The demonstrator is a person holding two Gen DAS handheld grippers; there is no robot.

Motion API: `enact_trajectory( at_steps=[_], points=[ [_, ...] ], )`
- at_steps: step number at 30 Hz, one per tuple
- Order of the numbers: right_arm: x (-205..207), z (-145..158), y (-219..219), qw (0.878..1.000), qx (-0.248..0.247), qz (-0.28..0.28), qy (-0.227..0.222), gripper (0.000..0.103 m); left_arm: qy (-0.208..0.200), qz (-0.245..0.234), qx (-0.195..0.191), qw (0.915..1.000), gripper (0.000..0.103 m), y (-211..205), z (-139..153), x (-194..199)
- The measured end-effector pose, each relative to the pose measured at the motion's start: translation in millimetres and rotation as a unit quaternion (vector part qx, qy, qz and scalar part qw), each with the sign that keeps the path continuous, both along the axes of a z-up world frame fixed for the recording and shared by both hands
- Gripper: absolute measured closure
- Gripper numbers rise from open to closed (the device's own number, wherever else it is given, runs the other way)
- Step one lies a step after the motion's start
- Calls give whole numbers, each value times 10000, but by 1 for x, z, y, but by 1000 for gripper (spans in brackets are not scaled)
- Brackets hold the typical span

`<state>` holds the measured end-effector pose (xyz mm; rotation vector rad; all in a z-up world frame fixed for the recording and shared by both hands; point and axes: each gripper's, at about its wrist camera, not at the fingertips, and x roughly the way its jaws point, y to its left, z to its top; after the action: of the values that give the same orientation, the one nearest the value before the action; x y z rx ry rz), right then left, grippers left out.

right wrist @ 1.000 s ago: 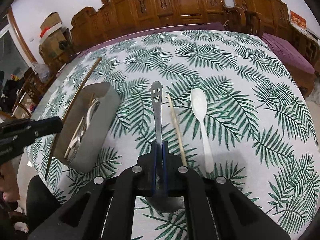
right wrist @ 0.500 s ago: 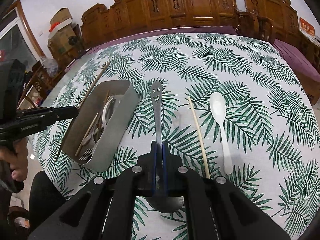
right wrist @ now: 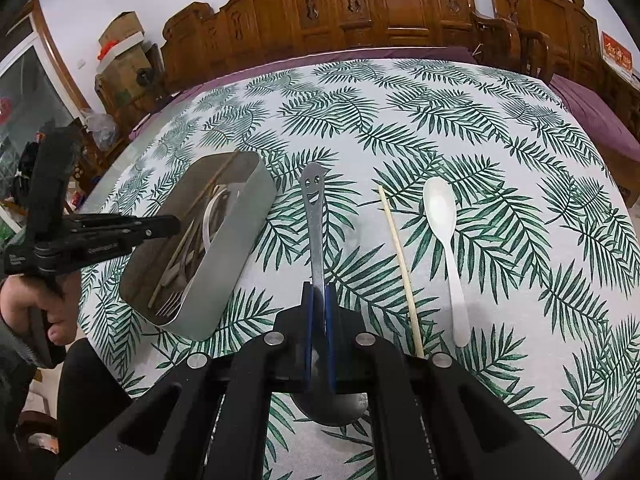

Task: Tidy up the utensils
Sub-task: 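Carry the chopstick into the tray and open the left tool while the right tool holds the spoon, then lower the smiley-face spoon into the tray and open the right tool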

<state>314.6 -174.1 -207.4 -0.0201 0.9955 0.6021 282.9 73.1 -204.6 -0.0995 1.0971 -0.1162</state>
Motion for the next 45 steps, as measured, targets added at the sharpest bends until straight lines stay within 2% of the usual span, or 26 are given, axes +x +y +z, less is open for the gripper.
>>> enact_trajectory(
  at_steps=[9, 11, 14, 28, 39, 40, 42, 45],
  points=[
    [2, 4, 5, 10000, 53, 55, 8, 96, 114, 66, -17, 9999, 98, 3, -13, 5],
    [1, 6, 6, 10000, 60, 74, -11, 96, 88, 96, -38, 9999, 92, 4, -11, 3],
    [-1, 9, 9, 9999, 66, 104, -38, 96, 1, 136, -37, 9999, 83, 6, -4, -2],
    [-10, 33, 50, 9988, 109, 415, -246, 96, -490, 327, -191, 9981, 79, 25, 40, -39],
    [-4, 42, 104, 9970, 193, 705, -249, 96, -673, 546, -221, 9960, 77, 52, 57, -64],
    [-3, 42, 110, 9969, 212, 722, -223, 96, -682, 572, -216, 9958, 75, 55, 58, -66],
    [1, 39, 118, 9968, 243, 741, -169, 96, -729, 621, -181, 9952, 60, 60, 59, -71],
    [5, 34, 133, 9968, 266, 749, -80, 96, -742, 736, -141, 9944, 51, 69, 60, -77]
  ],
)
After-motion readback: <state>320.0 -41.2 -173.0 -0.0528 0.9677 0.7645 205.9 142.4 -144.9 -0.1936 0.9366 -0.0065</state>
